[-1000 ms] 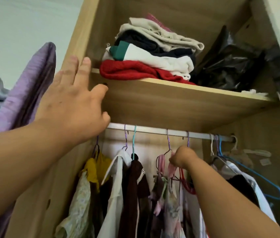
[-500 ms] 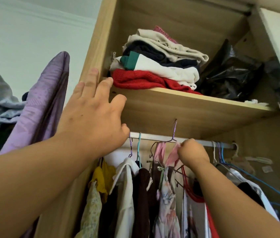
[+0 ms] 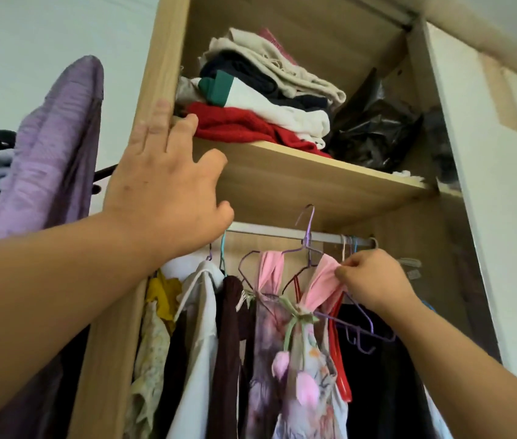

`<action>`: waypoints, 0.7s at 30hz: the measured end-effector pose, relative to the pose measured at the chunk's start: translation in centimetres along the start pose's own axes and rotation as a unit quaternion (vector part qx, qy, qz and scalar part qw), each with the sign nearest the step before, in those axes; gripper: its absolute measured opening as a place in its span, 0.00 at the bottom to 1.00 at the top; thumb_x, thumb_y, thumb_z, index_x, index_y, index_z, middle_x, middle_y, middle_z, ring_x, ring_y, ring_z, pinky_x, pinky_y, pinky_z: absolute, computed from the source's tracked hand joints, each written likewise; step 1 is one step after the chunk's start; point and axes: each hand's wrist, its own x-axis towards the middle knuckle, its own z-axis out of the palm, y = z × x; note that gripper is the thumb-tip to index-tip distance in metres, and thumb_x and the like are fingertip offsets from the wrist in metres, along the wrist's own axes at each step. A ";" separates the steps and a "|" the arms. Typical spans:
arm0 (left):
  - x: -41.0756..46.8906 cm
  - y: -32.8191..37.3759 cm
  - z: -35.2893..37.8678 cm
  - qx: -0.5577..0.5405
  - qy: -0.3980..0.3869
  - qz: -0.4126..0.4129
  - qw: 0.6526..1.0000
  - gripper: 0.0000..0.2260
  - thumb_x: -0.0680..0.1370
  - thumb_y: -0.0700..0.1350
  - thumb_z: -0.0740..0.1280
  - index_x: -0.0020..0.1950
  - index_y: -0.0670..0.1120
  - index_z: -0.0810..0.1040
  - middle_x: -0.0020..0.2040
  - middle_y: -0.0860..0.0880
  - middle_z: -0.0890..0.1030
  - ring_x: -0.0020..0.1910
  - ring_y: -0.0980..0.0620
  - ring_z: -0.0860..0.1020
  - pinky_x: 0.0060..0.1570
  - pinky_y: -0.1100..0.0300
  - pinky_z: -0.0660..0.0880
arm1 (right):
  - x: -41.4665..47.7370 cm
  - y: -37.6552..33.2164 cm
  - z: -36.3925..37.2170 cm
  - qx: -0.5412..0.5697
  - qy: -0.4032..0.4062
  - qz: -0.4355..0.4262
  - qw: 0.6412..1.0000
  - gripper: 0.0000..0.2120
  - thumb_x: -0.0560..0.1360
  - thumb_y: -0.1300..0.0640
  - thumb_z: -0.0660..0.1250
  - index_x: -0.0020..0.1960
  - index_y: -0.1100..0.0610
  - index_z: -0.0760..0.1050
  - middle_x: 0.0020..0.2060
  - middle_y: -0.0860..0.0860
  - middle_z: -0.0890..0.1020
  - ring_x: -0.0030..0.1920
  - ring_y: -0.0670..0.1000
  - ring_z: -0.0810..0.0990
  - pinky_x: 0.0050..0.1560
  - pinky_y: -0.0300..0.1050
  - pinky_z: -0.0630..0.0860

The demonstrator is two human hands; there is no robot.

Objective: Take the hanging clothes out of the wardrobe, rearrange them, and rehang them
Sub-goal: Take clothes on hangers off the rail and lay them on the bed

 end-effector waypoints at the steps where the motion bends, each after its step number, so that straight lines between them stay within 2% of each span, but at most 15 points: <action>1: -0.2 0.1 0.0 -0.007 0.001 0.004 1.000 0.25 0.69 0.61 0.64 0.63 0.52 0.74 0.74 0.38 0.60 0.75 0.36 0.51 0.72 0.42 0.51 | -0.8 0.1 -0.7 -0.002 -0.001 0.001 1.000 0.10 0.69 0.54 0.66 0.36 0.59 0.81 0.32 0.52 0.81 0.38 0.55 0.78 0.32 0.42 0.68; 5: -1.8 2.4 0.2 -0.088 -0.035 0.031 0.995 0.23 0.69 0.61 0.63 0.62 0.54 0.73 0.75 0.39 0.58 0.75 0.38 0.54 0.72 0.43 0.53 | -4.8 1.0 -3.6 -0.005 -0.005 0.029 1.000 0.09 0.68 0.54 0.68 0.30 0.55 0.78 0.27 0.47 0.77 0.35 0.53 0.77 0.31 0.41 0.65; 7: -2.8 4.9 0.8 -0.165 -0.100 0.042 0.980 0.24 0.69 0.61 0.63 0.63 0.55 0.72 0.76 0.40 0.54 0.75 0.39 0.52 0.71 0.43 0.54 | -7.0 1.9 -5.3 0.010 -0.006 0.055 0.998 0.10 0.68 0.54 0.68 0.28 0.53 0.78 0.25 0.45 0.76 0.31 0.48 0.76 0.29 0.39 0.65; 9: -3.8 8.1 1.4 -0.203 -0.173 0.068 0.962 0.26 0.68 0.63 0.62 0.64 0.57 0.70 0.76 0.42 0.54 0.73 0.39 0.56 0.69 0.44 0.58 | -9.3 2.8 -7.4 0.005 -0.006 0.077 0.997 0.10 0.68 0.54 0.68 0.27 0.51 0.78 0.26 0.43 0.78 0.32 0.43 0.76 0.29 0.38 0.66; 11: -4.8 11.5 2.4 -0.254 -0.265 0.098 0.925 0.28 0.69 0.63 0.63 0.68 0.60 0.65 0.76 0.45 0.53 0.71 0.40 0.63 0.66 0.46 0.64 | -11.7 3.7 -9.7 -0.001 -0.007 0.085 0.996 0.10 0.68 0.55 0.69 0.28 0.50 0.78 0.25 0.42 0.78 0.30 0.42 0.76 0.28 0.36 0.66; 12: -5.5 13.4 2.9 -0.290 -0.321 0.112 0.895 0.31 0.69 0.62 0.64 0.71 0.60 0.61 0.77 0.46 0.50 0.71 0.40 0.63 0.66 0.47 0.66 | -13.0 4.2 -11.1 -0.009 -0.012 0.089 0.996 0.10 0.68 0.55 0.69 0.28 0.50 0.78 0.24 0.42 0.78 0.30 0.41 0.76 0.26 0.34 0.65; 14: -7.2 17.0 3.6 -0.348 -0.392 0.132 0.842 0.39 0.70 0.61 0.67 0.76 0.60 0.49 0.78 0.48 0.44 0.74 0.41 0.57 0.69 0.47 0.63 | -15.6 4.9 -13.8 -0.030 -0.028 0.100 0.994 0.10 0.68 0.54 0.69 0.29 0.50 0.79 0.25 0.41 0.78 0.29 0.41 0.76 0.25 0.33 0.65; 15: -8.2 18.9 3.8 -0.366 -0.396 0.136 0.831 0.42 0.70 0.60 0.67 0.77 0.59 0.45 0.78 0.48 0.43 0.75 0.41 0.54 0.70 0.46 0.61 | -17.0 5.3 -15.3 -0.043 -0.036 0.108 0.993 0.09 0.68 0.54 0.70 0.29 0.50 0.79 0.26 0.42 0.79 0.30 0.43 0.76 0.26 0.35 0.67; 16: -9.0 20.3 3.9 -0.378 -0.384 0.139 0.831 0.43 0.71 0.60 0.67 0.77 0.57 0.43 0.78 0.47 0.44 0.76 0.42 0.52 0.71 0.45 0.59 | -18.2 5.6 -16.6 -0.050 -0.041 0.120 0.991 0.09 0.68 0.53 0.70 0.29 0.49 0.80 0.26 0.42 0.79 0.30 0.45 0.77 0.29 0.39 0.69; 18: -10.9 23.2 3.7 -0.414 -0.364 0.159 0.819 0.42 0.72 0.63 0.65 0.77 0.55 0.44 0.78 0.47 0.49 0.75 0.44 0.54 0.71 0.45 0.58 | -20.8 6.6 -19.5 -0.062 -0.051 0.148 0.986 0.08 0.68 0.52 0.70 0.30 0.47 0.80 0.26 0.44 0.80 0.29 0.45 0.77 0.30 0.40 0.69; 19: -11.9 24.6 3.4 -0.442 -0.366 0.177 0.800 0.39 0.73 0.64 0.63 0.77 0.56 0.48 0.77 0.48 0.54 0.74 0.45 0.58 0.69 0.45 0.61 | -22.2 7.2 -20.9 -0.067 -0.058 0.162 0.983 0.07 0.68 0.53 0.70 0.31 0.46 0.81 0.26 0.44 0.80 0.29 0.43 0.77 0.29 0.39 0.69; 21: -14.0 27.2 2.9 -0.513 -0.384 0.213 0.737 0.32 0.75 0.65 0.60 0.75 0.57 0.56 0.72 0.49 0.67 0.67 0.48 0.69 0.65 0.51 0.67 | -25.2 8.3 -23.4 -0.077 -0.063 0.189 0.977 0.08 0.67 0.56 0.71 0.31 0.46 0.81 0.25 0.45 0.80 0.27 0.40 0.75 0.27 0.36 0.68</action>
